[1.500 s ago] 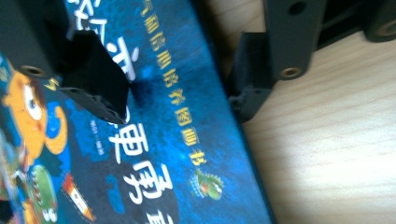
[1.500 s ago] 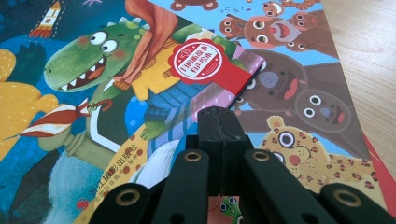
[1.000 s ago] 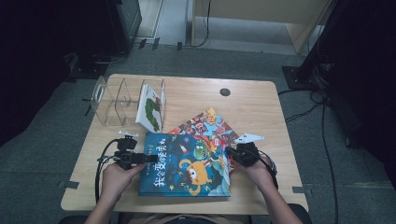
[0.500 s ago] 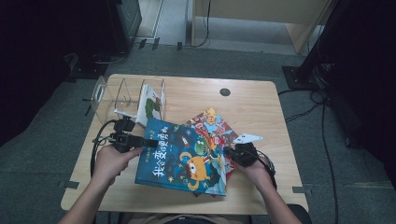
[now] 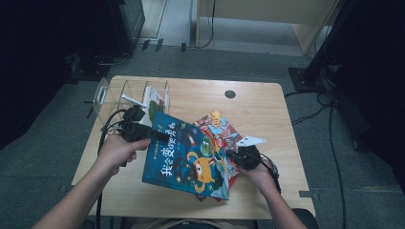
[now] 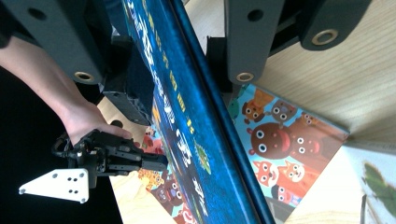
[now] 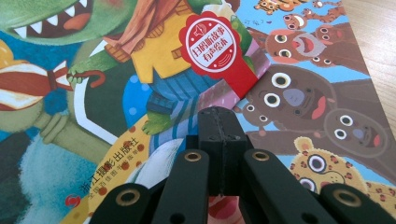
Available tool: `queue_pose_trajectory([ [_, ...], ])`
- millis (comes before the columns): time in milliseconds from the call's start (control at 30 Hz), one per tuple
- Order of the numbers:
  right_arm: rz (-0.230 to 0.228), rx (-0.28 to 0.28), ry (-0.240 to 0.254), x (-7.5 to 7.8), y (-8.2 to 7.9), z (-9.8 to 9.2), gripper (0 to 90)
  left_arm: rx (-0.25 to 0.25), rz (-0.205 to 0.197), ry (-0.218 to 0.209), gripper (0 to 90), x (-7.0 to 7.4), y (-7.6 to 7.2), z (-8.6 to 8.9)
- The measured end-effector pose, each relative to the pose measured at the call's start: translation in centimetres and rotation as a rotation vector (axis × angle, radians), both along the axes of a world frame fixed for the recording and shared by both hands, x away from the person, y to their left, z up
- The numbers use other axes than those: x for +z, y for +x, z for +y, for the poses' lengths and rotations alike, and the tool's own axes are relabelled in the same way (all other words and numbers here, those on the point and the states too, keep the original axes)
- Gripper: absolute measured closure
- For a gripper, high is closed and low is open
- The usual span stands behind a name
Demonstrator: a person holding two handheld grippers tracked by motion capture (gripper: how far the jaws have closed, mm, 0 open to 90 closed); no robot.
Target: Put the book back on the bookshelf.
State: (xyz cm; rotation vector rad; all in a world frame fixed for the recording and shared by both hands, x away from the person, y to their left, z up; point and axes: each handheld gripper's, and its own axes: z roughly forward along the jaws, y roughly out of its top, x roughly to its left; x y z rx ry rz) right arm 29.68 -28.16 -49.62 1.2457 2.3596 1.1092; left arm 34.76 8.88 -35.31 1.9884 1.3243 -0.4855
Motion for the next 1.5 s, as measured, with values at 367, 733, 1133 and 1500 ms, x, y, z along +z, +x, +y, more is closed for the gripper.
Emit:
queue_pose_trajectory([
  [367, -0.012, 0.013, -0.011, 0.0, 0.2, 0.4, 90.0, -0.020, 0.088, -0.021, 73.4, 0.6, 1.3, 0.3],
  [733, -0.030, 0.051, 0.008, -0.2, 0.3, 1.8, 90.0, -0.009, 0.120, -0.018, 78.9, 2.2, 3.8, 0.9],
  [1133, -0.007, 0.083, 0.008, -0.1, -0.2, 2.0, 90.0, -0.006, 0.139, 0.002, 78.2, 2.3, 3.7, 1.0],
  [1500, -0.013, 0.100, 0.016, -0.2, -0.5, 2.4, 90.0, -0.008, 0.106, 0.037, 77.5, 3.2, 4.3, 0.5],
])
